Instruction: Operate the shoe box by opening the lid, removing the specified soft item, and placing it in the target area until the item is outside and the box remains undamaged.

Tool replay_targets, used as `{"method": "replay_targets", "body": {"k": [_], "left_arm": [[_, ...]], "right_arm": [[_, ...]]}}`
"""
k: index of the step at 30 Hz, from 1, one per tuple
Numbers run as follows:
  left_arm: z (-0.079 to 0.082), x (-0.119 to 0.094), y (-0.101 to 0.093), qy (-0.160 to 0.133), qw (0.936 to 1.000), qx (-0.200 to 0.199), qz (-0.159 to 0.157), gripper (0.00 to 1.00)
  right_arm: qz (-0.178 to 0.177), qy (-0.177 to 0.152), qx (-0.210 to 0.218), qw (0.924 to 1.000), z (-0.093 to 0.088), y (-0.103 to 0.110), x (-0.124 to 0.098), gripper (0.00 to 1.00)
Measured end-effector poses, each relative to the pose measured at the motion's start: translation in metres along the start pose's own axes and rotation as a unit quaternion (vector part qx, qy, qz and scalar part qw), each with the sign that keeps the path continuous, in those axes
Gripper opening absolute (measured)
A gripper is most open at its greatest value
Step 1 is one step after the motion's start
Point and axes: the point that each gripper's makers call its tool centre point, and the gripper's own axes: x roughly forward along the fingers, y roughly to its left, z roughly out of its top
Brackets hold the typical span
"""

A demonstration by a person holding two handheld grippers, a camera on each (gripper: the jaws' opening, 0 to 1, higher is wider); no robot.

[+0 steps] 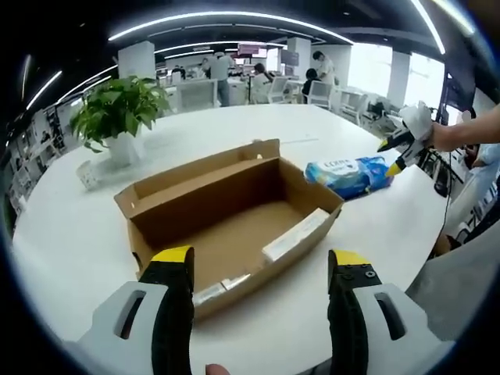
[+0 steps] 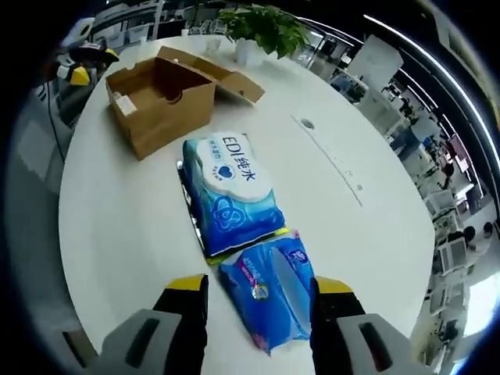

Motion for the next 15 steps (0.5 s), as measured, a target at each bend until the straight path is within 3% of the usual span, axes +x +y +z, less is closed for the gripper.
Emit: {"method": "replay_targets", "body": {"k": [8, 15], "left_arm": [[0.003, -0.001, -0.005, -0.005, 0.9999, 0.002, -0.008, 0.68], [0.006, -0.001, -0.009, -0.012, 0.9998, 0.000, -0.015, 0.68]], "right_arm": [[0.000, -0.035, 0.056, 0.9978, 0.021, 0.014, -0.011, 0.49], [-0.002, -0.057, 0.071, 0.9958, 0.039, 0.028, -0.020, 0.49]]}}
